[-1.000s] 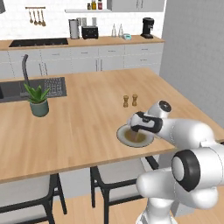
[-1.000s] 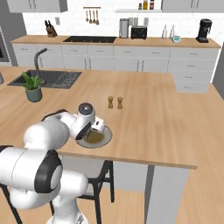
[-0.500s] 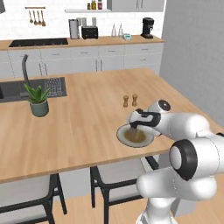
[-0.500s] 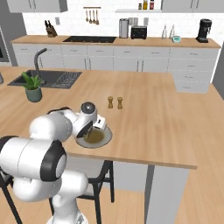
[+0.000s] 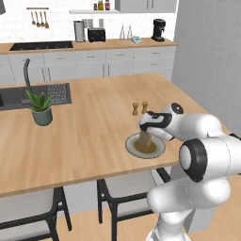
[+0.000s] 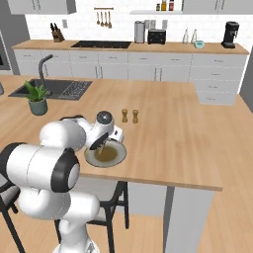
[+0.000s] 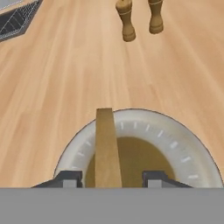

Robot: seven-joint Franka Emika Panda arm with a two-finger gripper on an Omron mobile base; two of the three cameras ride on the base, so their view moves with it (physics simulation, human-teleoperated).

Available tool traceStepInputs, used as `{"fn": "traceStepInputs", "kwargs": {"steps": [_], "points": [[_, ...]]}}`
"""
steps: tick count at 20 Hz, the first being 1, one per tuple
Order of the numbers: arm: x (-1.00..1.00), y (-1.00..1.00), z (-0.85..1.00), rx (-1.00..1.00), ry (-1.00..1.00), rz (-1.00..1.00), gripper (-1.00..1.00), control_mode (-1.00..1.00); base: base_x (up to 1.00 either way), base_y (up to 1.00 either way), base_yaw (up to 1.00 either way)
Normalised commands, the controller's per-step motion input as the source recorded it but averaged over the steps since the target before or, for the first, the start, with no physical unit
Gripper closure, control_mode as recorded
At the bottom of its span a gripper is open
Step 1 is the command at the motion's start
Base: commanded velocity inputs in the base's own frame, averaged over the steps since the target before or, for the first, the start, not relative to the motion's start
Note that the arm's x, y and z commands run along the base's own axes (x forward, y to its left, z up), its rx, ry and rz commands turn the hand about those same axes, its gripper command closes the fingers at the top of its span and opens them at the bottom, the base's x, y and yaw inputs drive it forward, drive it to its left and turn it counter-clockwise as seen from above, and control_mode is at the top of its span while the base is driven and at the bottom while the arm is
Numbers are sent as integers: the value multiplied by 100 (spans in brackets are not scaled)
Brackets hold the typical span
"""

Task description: Start the toaster. Once the lever pops up, take the bread to the plate on the dining counter.

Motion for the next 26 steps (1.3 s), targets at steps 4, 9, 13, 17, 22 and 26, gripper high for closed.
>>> {"fn": "traceStepInputs", "kwargs": {"steps": [4, 9, 13, 17, 22, 26], "points": [[0, -8, -3, 0, 0, 0, -100, -100, 0, 0, 0], [-10, -24, -10, 0, 6, -2, -100, -100, 0, 0, 0], [-38, -35, -47, -1, 12, -6, -100, -100, 0, 0, 0], [-6, -5, -2, -4, 8, -3, -100, -100, 0, 0, 0], [5, 0, 23, -8, 0, -1, -100, -100, 0, 0, 0], [9, 0, 4, -16, 0, -3, -100, -100, 0, 0, 0]]}}
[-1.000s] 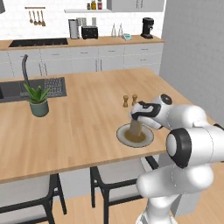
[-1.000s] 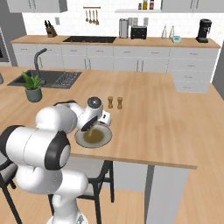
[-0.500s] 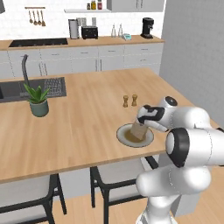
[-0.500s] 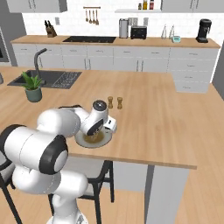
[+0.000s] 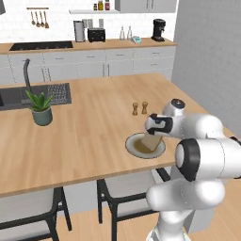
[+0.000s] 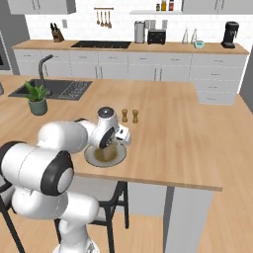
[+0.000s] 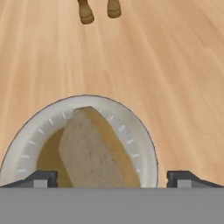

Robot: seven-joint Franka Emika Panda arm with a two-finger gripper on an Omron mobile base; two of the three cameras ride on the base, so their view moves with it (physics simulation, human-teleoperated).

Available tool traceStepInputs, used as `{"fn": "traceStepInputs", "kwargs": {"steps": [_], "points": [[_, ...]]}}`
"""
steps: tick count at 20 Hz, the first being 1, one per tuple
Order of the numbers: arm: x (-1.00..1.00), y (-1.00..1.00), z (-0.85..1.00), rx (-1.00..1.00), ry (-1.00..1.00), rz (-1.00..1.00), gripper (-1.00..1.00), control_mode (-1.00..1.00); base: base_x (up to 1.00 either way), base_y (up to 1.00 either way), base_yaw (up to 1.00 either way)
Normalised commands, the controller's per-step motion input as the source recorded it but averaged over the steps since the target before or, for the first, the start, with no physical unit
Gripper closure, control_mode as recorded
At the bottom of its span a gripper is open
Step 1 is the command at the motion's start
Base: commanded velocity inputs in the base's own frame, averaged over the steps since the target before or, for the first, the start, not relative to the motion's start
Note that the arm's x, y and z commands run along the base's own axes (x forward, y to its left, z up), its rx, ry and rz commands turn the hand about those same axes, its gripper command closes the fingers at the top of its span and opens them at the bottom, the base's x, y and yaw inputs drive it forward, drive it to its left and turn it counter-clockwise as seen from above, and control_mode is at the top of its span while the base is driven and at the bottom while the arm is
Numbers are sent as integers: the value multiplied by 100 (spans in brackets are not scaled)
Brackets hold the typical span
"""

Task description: Start the toaster. Once the lever pops up, take the bread to the plate on the dining counter.

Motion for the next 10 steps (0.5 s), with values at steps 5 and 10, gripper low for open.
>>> {"fn": "traceStepInputs", "kwargs": {"steps": [5, 10], "points": [[-4, 64, 27, -23, 2, 0, -100, -100, 0, 0, 0], [-34, 78, 39, -24, 2, 0, -100, -100, 0, 0, 0]]}}
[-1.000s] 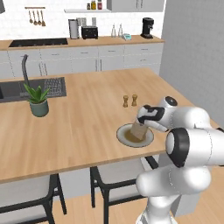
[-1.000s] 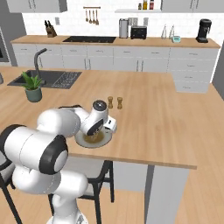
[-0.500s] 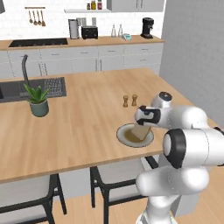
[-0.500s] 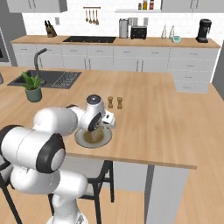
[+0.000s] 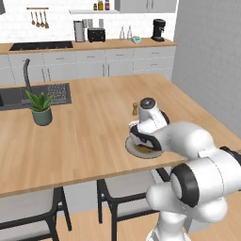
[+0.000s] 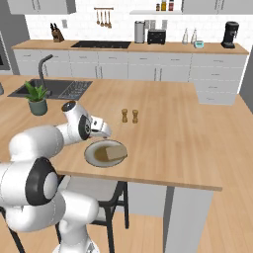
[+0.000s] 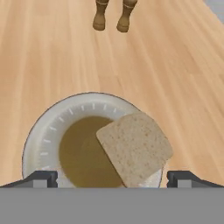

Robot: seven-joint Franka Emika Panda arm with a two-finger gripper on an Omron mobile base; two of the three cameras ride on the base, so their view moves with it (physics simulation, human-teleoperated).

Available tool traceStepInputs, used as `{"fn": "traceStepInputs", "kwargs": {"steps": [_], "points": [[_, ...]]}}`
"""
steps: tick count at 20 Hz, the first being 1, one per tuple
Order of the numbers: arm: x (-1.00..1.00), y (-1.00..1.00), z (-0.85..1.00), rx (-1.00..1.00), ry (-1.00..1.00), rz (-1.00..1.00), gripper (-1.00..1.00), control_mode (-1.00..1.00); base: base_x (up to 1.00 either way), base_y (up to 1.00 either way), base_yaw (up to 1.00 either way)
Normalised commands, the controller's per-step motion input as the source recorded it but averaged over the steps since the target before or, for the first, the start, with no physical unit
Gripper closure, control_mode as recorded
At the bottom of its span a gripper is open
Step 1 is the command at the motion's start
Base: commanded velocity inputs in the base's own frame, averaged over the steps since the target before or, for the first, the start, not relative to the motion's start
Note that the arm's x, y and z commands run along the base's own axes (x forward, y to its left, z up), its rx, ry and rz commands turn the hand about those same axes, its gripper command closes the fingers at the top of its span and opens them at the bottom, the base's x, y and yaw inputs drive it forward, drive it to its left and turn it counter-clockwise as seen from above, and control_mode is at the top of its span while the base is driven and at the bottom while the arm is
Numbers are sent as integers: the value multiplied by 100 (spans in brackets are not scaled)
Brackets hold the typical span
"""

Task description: Start the toaster. Once the lever pops up, take the bread to the plate on the dining counter.

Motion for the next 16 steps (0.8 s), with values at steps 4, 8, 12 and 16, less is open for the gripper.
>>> {"fn": "traceStepInputs", "kwargs": {"steps": [4, 8, 12, 16], "points": [[-69, 94, 81, -3, 0, 1, -100, -100, 0, 0, 0], [-100, 7, 100, 13, 5, 0, -100, -100, 0, 0, 0], [-100, 0, 99, 14, 5, 0, -100, -100, 0, 0, 0], [-74, -5, 61, 7, 24, 0, -100, -100, 0, 0, 0]]}}
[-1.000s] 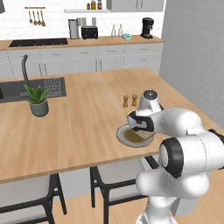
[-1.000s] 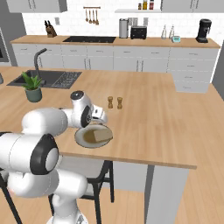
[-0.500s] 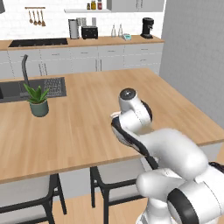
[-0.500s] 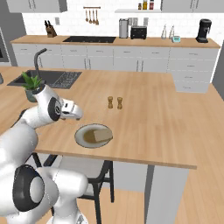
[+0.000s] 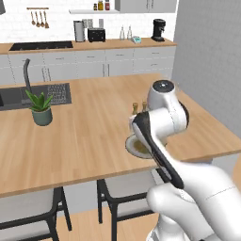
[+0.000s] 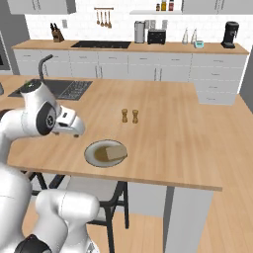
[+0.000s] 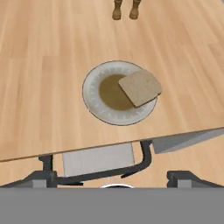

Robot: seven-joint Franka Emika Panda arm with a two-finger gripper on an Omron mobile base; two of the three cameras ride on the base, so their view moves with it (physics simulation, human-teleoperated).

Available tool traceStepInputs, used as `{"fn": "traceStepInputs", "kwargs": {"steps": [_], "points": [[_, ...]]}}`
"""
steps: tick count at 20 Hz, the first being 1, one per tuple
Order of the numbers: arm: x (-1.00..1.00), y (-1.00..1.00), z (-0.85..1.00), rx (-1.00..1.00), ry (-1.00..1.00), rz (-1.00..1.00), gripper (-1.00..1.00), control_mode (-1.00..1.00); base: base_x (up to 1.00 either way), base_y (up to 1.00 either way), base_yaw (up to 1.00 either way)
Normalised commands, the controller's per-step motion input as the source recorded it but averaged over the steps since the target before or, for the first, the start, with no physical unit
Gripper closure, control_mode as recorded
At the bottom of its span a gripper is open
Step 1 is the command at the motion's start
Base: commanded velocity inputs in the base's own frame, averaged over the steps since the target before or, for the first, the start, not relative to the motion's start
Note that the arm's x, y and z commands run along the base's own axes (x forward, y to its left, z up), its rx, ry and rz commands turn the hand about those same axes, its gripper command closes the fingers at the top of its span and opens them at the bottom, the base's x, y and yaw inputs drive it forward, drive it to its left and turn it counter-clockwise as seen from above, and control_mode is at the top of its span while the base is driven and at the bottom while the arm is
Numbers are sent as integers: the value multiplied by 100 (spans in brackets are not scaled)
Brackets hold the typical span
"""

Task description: Start the toaster. Once the lever pops up, take the bread to the plate on the dining counter.

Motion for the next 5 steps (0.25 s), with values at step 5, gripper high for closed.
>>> {"fn": "traceStepInputs", "kwargs": {"steps": [5], "points": [[-73, -6, -5, 0, 8, -1, -100, -100, 0, 0, 0]]}}
